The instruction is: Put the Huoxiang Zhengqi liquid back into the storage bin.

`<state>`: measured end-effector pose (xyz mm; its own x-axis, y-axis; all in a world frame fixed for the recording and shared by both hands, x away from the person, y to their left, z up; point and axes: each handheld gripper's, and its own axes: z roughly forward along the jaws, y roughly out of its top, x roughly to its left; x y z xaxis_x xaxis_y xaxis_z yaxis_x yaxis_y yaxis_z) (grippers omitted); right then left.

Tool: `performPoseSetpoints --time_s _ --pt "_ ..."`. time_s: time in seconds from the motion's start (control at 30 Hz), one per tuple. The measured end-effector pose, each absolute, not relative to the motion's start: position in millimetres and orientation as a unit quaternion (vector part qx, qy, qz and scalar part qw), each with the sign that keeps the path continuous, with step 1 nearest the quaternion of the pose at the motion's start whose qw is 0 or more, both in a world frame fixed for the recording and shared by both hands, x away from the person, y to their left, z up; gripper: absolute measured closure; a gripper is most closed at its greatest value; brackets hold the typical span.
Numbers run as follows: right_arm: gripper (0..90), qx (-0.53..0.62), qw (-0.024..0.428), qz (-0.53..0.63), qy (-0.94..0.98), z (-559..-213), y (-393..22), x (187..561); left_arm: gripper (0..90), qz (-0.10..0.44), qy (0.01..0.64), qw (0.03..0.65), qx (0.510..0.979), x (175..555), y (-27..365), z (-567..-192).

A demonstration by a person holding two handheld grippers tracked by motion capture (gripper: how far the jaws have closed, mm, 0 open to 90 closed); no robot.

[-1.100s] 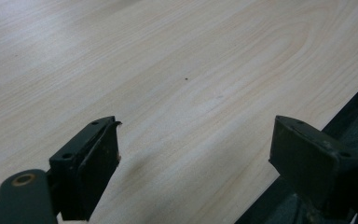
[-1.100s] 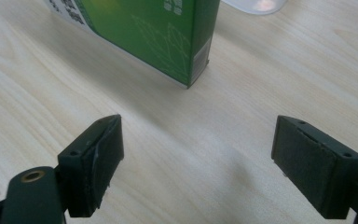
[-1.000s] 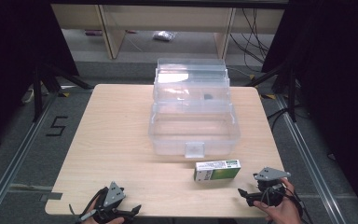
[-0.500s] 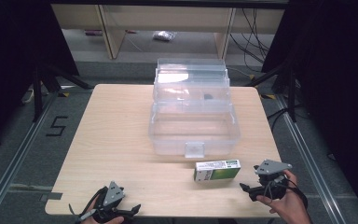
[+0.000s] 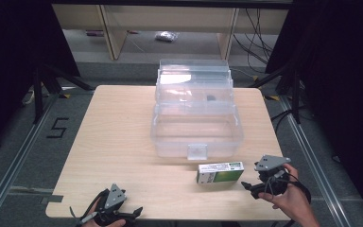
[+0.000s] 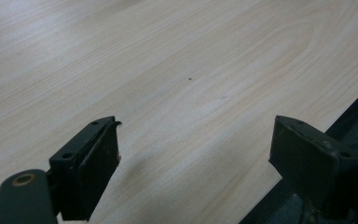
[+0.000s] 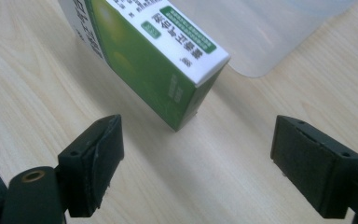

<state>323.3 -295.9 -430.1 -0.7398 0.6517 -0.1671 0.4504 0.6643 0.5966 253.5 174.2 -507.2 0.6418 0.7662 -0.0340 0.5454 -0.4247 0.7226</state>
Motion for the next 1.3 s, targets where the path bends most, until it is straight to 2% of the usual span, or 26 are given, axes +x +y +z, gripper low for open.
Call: performPoseSetpoints --time_s 0.4,0.43,0.53,0.6,0.67,1.3 --pt "18.7 0.258 0.174 0.236 0.92 -403 -272 336 15.0 0.157 0.395 0.359 0.831 254 174 -507" --pt "18.7 0.254 0.188 0.242 0.917 -403 -270 338 15.0 0.157 0.394 0.359 0.831 254 174 -507" --pt "19.1 0.232 0.191 0.239 0.923 -399 -262 342 15.0 0.157 0.395 0.36 0.831 253 175 -507" --pt "19.0 0.234 0.162 0.223 0.932 -394 -256 343 15.0 0.157 0.394 0.359 0.831 254 175 -507" --pt "19.0 0.225 0.164 0.221 0.935 -391 -252 346 15.0 0.156 0.391 0.355 0.835 254 175 -507" --pt "20.5 0.155 0.125 0.158 0.967 -402 -203 367 15.0 0.155 0.394 0.363 0.83 253 174 -508"
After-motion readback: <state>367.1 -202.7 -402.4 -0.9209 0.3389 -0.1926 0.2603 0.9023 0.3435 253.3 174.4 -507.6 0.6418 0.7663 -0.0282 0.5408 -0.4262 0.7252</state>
